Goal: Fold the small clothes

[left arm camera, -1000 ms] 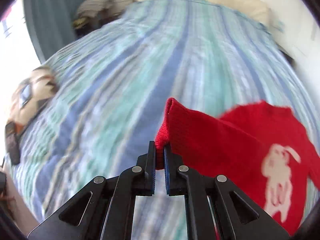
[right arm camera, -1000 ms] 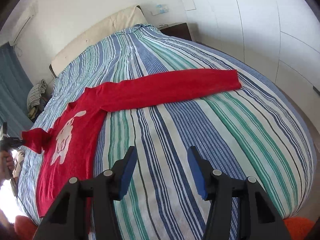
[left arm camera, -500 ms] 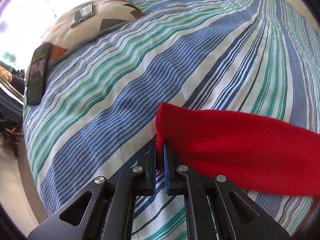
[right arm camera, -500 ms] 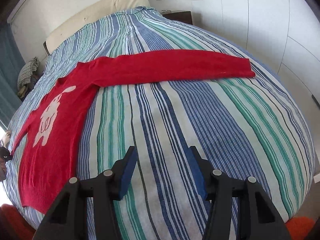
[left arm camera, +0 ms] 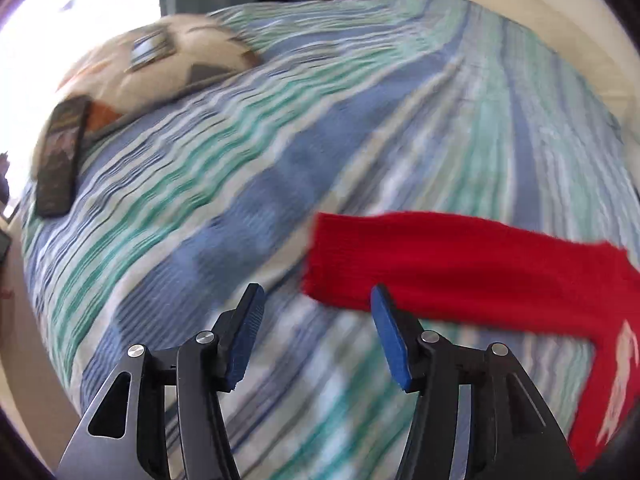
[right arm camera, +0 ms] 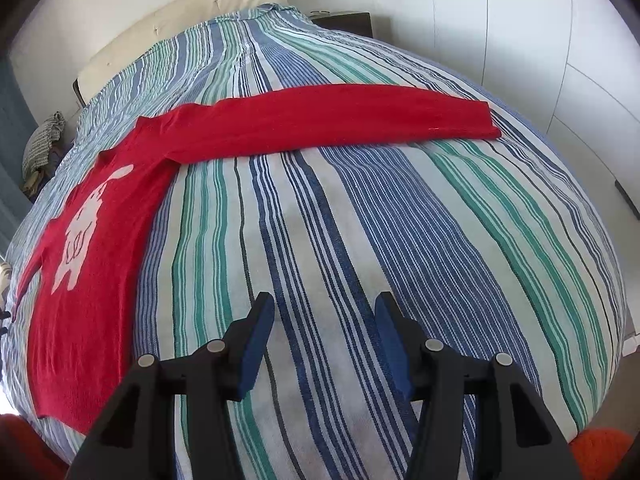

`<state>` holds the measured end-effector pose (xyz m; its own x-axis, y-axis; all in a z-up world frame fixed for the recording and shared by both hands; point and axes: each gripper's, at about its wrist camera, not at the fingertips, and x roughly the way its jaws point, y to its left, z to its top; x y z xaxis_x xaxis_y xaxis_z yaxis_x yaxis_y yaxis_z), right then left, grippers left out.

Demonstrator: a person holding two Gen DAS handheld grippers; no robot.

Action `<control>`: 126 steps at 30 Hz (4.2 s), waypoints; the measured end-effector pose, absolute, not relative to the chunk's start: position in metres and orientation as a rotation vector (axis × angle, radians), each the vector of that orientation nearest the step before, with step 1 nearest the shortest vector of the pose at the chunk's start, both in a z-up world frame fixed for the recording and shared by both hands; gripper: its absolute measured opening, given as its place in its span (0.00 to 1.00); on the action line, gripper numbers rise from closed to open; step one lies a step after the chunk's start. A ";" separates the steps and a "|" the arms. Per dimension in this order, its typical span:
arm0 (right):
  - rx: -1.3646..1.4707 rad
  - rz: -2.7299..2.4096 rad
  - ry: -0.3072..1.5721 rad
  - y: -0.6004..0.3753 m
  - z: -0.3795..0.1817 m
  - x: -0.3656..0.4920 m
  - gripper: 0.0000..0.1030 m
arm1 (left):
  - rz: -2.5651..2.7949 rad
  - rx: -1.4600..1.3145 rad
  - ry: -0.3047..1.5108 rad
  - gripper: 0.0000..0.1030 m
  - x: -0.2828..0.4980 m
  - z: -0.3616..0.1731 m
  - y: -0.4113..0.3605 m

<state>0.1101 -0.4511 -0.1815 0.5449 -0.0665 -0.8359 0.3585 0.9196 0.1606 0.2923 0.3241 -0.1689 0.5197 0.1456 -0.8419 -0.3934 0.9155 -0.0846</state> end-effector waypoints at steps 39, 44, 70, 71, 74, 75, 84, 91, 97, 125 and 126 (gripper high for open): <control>0.155 -0.469 0.915 -0.418 -0.213 0.123 0.89 | -0.353 0.233 0.898 1.00 0.310 -0.224 0.161; 0.158 -0.469 0.888 -0.418 -0.214 0.121 0.90 | -0.353 0.233 0.898 1.00 0.310 -0.224 0.161; 0.205 -0.397 0.830 -0.420 -0.211 0.101 0.95 | -0.353 0.234 0.898 1.00 0.310 -0.224 0.161; 0.206 -0.395 0.830 -0.420 -0.211 0.100 0.95 | -0.353 0.234 0.898 1.00 0.310 -0.224 0.161; 0.207 -0.393 0.830 -0.421 -0.211 0.101 0.95 | -0.353 0.234 0.898 1.00 0.310 -0.224 0.161; 0.205 -0.394 0.831 -0.421 -0.211 0.102 0.95 | -0.353 0.234 0.898 1.00 0.310 -0.224 0.161; 0.214 -0.378 0.824 -0.422 -0.210 0.099 0.96 | -0.353 0.234 0.898 1.00 0.310 -0.224 0.161; 0.219 -0.373 0.818 -0.422 -0.209 0.098 0.96 | -0.353 0.234 0.898 1.00 0.310 -0.224 0.161; 0.220 -0.370 0.819 -0.422 -0.209 0.098 0.97 | -0.353 0.234 0.898 1.00 0.310 -0.224 0.161; 0.221 -0.367 0.814 -0.420 -0.209 0.098 0.97 | -0.353 0.234 0.898 1.00 0.310 -0.224 0.161; 0.220 -0.367 0.814 -0.420 -0.209 0.098 0.97 | -0.353 0.234 0.898 1.00 0.310 -0.224 0.161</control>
